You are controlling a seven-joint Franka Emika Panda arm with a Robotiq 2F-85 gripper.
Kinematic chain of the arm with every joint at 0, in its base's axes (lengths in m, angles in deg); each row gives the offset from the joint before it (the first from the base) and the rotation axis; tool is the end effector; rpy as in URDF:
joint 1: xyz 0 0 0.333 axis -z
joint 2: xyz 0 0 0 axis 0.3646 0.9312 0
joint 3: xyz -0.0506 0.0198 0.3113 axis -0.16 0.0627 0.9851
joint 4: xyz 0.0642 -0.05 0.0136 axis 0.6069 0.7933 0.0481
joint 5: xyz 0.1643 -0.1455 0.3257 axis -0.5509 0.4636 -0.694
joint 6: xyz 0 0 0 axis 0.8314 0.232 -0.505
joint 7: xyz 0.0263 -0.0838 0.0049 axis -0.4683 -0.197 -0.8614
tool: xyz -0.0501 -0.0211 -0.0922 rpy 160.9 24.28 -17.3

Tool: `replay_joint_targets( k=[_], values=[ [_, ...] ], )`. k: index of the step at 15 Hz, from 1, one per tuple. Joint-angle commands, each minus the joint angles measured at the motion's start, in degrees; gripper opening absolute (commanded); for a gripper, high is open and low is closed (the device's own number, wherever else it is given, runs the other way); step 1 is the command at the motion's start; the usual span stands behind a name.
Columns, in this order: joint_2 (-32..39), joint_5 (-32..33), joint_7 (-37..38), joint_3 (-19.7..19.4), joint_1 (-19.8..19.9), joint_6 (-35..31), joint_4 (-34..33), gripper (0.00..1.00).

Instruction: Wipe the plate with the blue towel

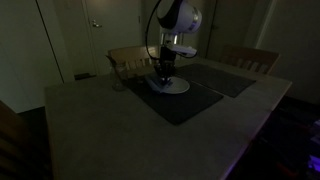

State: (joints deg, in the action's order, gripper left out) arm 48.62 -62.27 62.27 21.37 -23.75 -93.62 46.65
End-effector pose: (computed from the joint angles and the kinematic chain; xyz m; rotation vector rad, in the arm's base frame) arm 0.6377 0.0841 0.1670 -2.9205 0.1463 0.2088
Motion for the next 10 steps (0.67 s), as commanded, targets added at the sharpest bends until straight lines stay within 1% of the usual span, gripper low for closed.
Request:
replay_joint_targets(
  k=[1, 2, 6, 8, 9, 10],
  values=[
    [1.6, 2.0, -0.6, -1.4, 0.6, -1.9, -1.8, 0.01],
    [1.9, 3.1, 0.9, -2.6, 0.3, -1.2, -2.1, 0.01],
    [1.1, 6.4, 3.9, -5.5, -0.4, -1.9, -0.7, 0.01],
    [0.4, 8.2, 6.7, -6.8, -1.1, -0.1, 0.1, 0.01],
    [0.1, 8.9, 7.8, -7.0, -1.2, 2.1, 0.3, 0.01],
    [-0.2, 9.3, 8.9, -7.0, -1.4, 2.9, 0.7, 0.01]
  ],
)
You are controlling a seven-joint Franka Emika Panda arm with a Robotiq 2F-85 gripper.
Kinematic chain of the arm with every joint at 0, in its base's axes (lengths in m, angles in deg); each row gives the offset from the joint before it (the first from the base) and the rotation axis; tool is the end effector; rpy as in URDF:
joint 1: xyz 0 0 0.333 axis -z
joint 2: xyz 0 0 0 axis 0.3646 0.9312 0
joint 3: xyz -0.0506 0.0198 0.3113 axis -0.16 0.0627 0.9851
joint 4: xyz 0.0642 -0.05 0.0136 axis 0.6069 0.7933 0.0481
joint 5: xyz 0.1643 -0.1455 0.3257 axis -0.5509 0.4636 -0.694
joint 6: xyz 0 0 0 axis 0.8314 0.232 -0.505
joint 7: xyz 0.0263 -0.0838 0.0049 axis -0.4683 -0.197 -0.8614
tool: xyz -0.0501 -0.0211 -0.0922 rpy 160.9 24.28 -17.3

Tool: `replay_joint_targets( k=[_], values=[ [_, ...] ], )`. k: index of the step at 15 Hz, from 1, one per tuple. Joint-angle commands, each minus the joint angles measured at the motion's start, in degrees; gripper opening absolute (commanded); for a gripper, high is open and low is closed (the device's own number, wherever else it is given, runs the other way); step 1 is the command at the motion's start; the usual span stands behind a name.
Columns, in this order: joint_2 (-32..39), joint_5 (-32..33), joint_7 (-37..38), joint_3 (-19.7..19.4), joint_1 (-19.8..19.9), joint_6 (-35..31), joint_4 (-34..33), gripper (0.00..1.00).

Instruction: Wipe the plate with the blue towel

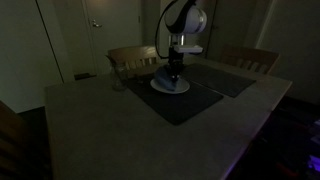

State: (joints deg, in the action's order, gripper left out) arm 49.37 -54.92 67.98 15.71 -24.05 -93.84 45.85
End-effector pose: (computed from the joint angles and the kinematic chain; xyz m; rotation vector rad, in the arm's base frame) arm 0.6452 0.0258 0.1623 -3.0625 0.2769 0.1919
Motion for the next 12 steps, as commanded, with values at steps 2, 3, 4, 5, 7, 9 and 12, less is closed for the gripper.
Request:
replay_joint_targets(
  k=[2, 3, 4, 5, 7, 9, 12],
  values=[
    [-1.3, 2.7, 4.5, -1.2, -1.6, 6.5, 1.8, 0.01],
    [-1.3, 3.1, 5.1, -1.0, -1.8, 8.5, 1.8, 0.01],
    [-1.4, 3.2, 5.4, -0.8, -2.1, 10.0, 1.9, 0.01],
    [-1.4, 2.8, 5.1, -0.1, -2.1, 11.3, 1.9, 0.01],
    [-1.2, 1.7, 4.1, 1.0, -2.0, 13.4, 1.6, 0.01],
    [-0.8, 0.8, 3.3, 2.2, -2.0, 15.0, 1.3, 0.01],
    [-0.2, 0.0, 3.1, 3.5, -2.4, 15.4, 0.6, 0.01]
  ],
)
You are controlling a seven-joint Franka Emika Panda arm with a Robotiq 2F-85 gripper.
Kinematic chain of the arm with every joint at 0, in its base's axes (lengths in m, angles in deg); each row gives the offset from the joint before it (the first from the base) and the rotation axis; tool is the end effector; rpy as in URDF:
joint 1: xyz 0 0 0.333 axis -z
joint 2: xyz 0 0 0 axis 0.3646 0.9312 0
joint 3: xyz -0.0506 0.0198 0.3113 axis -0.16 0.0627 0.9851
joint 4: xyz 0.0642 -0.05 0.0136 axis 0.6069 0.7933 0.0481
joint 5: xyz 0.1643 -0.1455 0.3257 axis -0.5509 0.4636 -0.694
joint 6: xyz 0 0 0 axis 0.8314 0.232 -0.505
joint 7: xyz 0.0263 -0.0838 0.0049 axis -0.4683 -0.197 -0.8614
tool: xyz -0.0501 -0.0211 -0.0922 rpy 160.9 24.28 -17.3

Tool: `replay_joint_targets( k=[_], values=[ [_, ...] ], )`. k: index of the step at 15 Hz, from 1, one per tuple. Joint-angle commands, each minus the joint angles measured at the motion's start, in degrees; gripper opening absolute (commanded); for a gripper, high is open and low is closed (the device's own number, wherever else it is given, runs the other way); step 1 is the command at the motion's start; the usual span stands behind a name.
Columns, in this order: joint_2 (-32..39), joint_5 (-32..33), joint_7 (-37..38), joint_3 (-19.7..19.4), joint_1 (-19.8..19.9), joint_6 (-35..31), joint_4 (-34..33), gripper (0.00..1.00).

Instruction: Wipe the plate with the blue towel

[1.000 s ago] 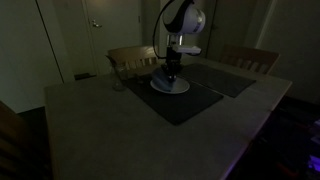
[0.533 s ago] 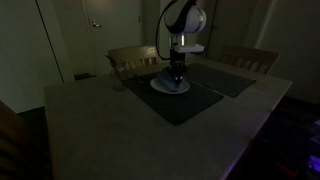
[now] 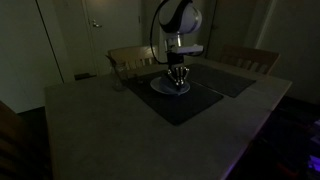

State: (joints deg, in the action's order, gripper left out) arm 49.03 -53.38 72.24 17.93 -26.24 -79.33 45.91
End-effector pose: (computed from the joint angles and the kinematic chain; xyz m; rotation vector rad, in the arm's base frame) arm 0.6106 0.0734 0.1508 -3.0509 0.2378 0.5832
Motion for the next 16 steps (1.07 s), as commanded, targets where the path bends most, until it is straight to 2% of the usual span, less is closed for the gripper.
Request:
replay_joint_targets(
  k=[1, 7, 11, 16],
  values=[
    [0.3, -1.7, -1.4, 1.7, -0.2, 0.3, 0.3, 0.01],
    [0.5, -2.2, -1.5, 2.9, -1.1, -5.9, -1.4, 0.01],
    [-1.0, -0.5, -3.5, 3.1, -2.1, -1.7, -4.8, 0.01],
    [-4.1, -2.4, -12.1, 6.9, -1.6, 0.1, -5.1, 0.01]
  ],
)
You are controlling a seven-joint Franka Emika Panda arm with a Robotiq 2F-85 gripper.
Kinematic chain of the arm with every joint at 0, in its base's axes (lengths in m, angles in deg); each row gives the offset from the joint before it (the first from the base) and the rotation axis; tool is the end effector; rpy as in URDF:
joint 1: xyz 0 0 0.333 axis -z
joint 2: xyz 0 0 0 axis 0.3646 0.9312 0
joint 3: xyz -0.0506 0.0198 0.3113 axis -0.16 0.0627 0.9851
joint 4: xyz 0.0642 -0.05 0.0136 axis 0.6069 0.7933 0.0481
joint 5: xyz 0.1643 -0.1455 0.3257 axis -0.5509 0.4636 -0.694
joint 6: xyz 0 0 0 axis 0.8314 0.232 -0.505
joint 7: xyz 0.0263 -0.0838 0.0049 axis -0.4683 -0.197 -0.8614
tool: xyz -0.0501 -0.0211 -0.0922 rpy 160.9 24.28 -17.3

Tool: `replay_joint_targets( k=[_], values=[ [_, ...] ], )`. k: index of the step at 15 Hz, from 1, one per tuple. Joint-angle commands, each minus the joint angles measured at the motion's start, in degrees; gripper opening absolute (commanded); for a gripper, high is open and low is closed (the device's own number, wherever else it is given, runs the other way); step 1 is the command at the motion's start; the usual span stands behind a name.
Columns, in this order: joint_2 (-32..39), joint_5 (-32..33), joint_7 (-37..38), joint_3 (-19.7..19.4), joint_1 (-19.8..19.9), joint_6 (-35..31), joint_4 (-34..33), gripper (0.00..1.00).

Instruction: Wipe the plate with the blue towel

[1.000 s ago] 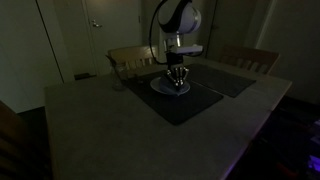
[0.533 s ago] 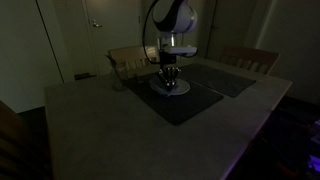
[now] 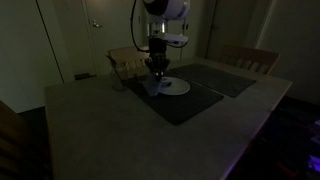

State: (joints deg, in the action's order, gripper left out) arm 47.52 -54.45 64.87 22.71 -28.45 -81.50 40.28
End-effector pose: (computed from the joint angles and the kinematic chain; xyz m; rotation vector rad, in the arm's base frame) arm 0.6412 0.1518 0.2091 -2.9995 -0.1113 0.3384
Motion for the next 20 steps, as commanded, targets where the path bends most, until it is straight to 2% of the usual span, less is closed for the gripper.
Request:
replay_joint_targets(
  k=[1, 5, 10, 20],
  values=[
    [-3.3, -1.8, -6.2, 2.9, 0.7, 2.6, 0.8, 0.01],
    [-6.2, -3.9, -10.9, 5.8, 0.2, 4.4, 2.2, 0.01],
    [-7.5, -5.0, -11.6, 6.9, -1.2, 3.2, 5.1, 0.01],
    [-5.0, -1.8, -5.8, 5.3, -5.4, -14.3, 14.8, 0.01]
  ],
)
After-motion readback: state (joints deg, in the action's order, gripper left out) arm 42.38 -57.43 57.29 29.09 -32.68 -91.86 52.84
